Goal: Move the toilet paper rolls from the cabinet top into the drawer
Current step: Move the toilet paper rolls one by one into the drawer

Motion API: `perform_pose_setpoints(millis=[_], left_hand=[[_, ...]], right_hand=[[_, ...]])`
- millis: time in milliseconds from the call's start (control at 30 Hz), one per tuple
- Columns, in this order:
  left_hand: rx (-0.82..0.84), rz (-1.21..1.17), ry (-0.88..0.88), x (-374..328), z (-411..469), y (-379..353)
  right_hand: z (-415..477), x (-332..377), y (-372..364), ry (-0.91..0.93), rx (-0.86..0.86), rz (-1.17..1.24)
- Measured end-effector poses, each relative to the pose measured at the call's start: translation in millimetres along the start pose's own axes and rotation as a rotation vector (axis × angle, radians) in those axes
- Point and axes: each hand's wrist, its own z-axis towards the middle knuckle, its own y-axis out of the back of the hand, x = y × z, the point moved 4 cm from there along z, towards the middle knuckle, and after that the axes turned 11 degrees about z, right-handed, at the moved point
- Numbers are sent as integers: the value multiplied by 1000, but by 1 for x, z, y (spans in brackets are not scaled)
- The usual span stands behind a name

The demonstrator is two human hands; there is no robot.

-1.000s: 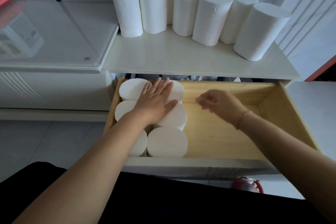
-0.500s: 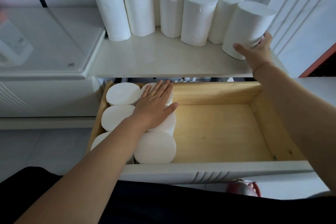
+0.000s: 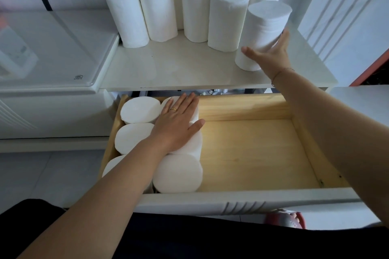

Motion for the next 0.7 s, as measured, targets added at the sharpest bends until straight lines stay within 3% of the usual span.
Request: perform_pose_setpoints(millis=[267, 700], left_hand=[[9, -14, 2, 1, 0, -2], [24, -21, -3, -1, -2, 1]], right_hand=[[-1, 13, -18, 35, -155, 102], [-74, 22, -15, 18, 216, 152]])
